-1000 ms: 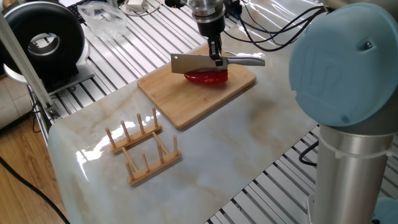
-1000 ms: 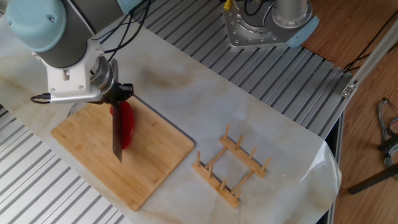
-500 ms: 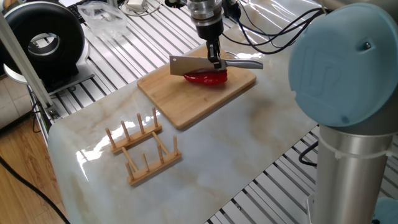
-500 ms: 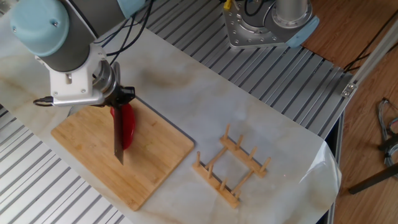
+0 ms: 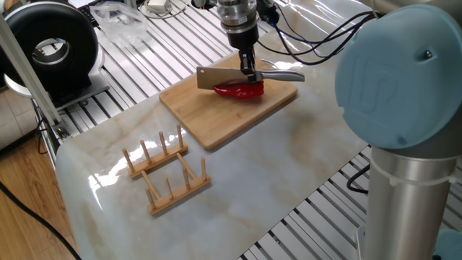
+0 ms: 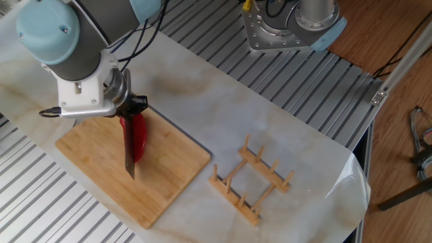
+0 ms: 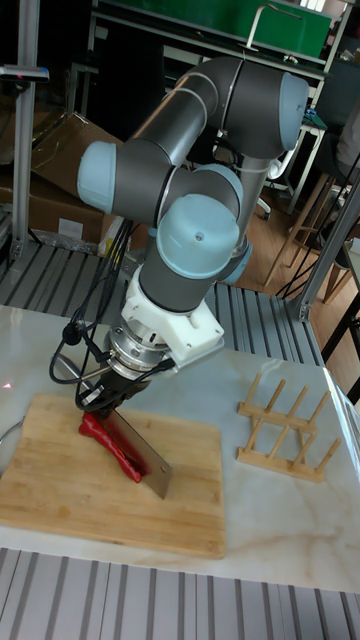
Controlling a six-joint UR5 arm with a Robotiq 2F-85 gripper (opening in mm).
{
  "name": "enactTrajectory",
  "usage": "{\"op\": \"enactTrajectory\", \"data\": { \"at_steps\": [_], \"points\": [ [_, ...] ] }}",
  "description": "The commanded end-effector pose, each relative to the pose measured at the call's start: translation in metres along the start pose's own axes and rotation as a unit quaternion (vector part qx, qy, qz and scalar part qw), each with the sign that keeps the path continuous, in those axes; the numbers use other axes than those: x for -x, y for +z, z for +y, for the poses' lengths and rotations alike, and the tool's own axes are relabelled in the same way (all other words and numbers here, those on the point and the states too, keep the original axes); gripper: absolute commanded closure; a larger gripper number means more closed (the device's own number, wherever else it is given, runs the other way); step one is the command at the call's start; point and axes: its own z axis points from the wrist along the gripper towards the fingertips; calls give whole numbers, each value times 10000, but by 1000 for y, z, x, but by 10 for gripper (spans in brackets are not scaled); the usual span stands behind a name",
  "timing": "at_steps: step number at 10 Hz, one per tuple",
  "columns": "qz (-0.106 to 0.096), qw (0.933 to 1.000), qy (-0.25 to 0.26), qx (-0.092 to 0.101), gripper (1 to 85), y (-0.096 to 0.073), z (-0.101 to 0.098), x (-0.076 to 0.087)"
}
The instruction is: Chop the chili peppers
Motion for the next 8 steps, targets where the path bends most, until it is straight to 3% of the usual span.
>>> {"op": "enactTrajectory", "data": {
  "at_steps": [1,4,6,8],
  "points": [
    [-82,10000,14,-17,843,8,0,7],
    [-119,9999,-6,-77,843,6,-2,8],
    [11,9999,17,-171,843,-4,-5,8],
    [-21,9998,20,-171,843,-6,-5,8]
  ]
}}
